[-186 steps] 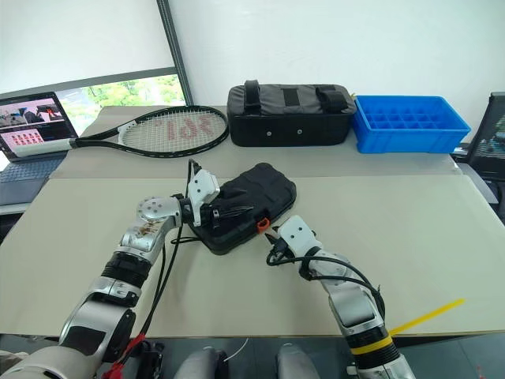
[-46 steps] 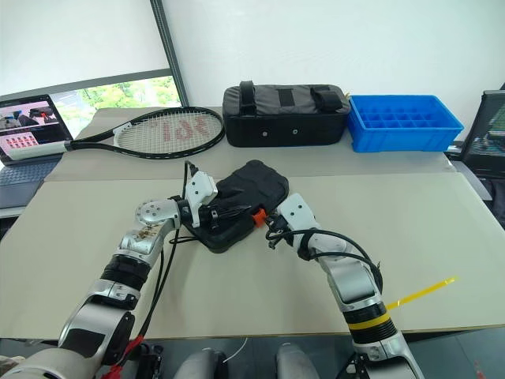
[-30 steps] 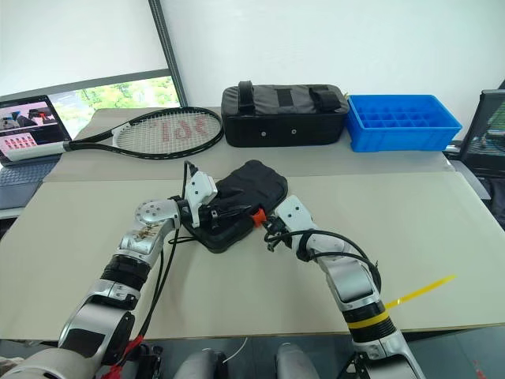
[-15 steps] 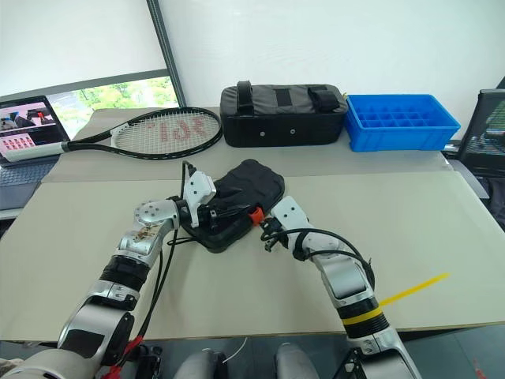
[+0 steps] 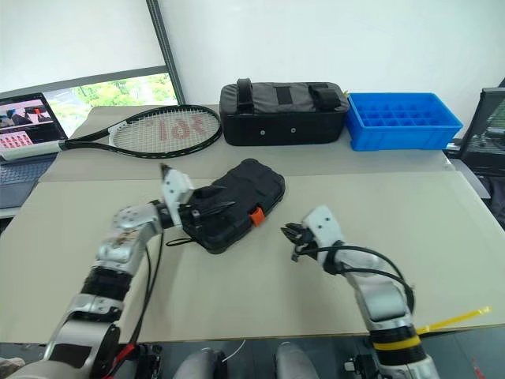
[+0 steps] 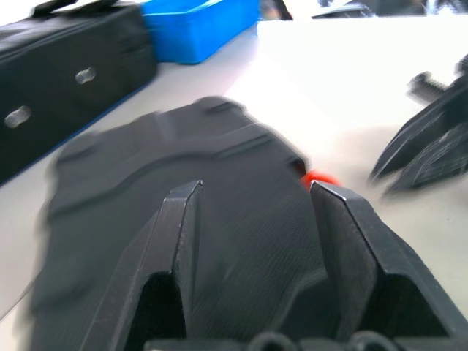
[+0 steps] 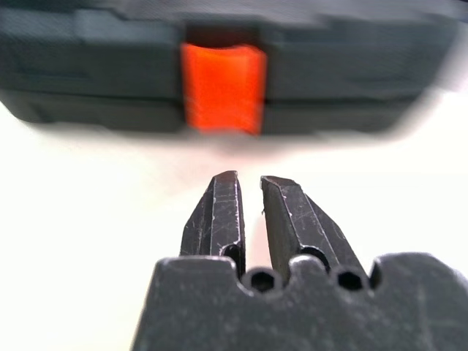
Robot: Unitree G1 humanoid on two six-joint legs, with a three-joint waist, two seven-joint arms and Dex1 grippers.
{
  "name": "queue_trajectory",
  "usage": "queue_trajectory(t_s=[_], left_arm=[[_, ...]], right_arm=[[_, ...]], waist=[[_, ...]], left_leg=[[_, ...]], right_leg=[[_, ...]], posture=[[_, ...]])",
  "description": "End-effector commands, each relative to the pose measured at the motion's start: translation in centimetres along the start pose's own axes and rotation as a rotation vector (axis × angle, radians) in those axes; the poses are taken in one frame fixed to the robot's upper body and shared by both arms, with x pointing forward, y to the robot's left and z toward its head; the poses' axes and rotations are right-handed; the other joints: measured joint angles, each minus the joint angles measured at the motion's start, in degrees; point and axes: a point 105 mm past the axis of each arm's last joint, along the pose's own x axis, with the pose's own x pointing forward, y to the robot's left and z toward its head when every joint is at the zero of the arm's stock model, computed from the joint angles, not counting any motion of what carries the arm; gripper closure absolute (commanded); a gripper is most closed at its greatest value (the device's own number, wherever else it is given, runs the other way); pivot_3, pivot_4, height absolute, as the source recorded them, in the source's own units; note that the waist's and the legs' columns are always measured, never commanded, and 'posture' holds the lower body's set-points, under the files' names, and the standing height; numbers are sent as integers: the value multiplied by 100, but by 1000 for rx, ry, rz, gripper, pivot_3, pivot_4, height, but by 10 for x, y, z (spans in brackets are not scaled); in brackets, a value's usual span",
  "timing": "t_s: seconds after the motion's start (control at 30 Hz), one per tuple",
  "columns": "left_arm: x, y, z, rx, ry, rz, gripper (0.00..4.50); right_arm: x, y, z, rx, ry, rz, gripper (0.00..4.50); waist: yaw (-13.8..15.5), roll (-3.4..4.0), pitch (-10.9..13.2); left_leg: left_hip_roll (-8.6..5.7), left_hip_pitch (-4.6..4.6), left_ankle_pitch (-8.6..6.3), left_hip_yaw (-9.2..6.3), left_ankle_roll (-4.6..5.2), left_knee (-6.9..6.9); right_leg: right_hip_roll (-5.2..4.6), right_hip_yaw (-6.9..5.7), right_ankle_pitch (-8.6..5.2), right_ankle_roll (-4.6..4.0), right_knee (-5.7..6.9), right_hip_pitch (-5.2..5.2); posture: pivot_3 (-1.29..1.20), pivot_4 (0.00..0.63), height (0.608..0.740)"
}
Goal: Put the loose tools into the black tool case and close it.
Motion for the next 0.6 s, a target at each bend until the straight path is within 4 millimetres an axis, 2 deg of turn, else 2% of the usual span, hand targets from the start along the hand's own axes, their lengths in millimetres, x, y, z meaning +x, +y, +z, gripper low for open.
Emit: queue_trajectory(t_s=[0.03, 0.13, 0.23, 0.27, 0.33, 0.37, 0.6], left_arm=[[-37, 7, -5, -75, 31, 93, 1999], [-60, 3, -5, -106, 48, 144, 1999], [-86, -10, -14, -148, 92, 176, 1289], [-91, -14, -17, -156, 107, 182, 846], [-104, -17, -31, -151, 158, 221, 231], [-109, -19, -36, -156, 174, 232, 15], [-122, -29, -57, -141, 242, 282, 15]], right_arm=[[-25, -4, 24, -26, -127, 49, 3119], [-40, -13, 19, -21, -128, 36, 2057], [-61, -25, 6, 5, -111, 36, 1056], [-67, -28, 2, 8, -108, 37, 649], [-77, -36, -6, 15, -101, 24, 76], [-82, -40, -10, 17, -97, 15, 0], [-106, -64, -30, -12, -63, -35, 0]], waist=[[14, 2, 5], [48, -7, 13], [80, -11, 19], [90, -11, 19], [143, -15, 24], [162, -17, 26], [189, -21, 34]], left_leg=[[0, 5, 0, -1, 0, -3], [5, 4, 2, -2, -2, -13], [1, 2, 2, -1, -3, -14], [-2, 0, 2, 0, -3, -14], [-6, 2, 1, 3, -3, -16], [-8, 2, 1, 5, -3, -16], [-7, 4, 2, 11, -3, -16]], right_leg=[[0, -2, -1, -1, 1, -1], [-3, -8, -3, -3, -5, -3], [-21, -6, -2, -3, -15, -1], [-28, -5, -3, -3, -20, 1], [-40, -6, -3, -4, -27, 6], [-44, -6, -2, -5, -31, 6], [-44, -7, -4, -8, -29, 5]], posture=[[0, 150, 707], [0, 150, 707], [0, 150, 707], [0, 150, 707], [0, 150, 707], [0, 150, 707], [0, 150, 707]])
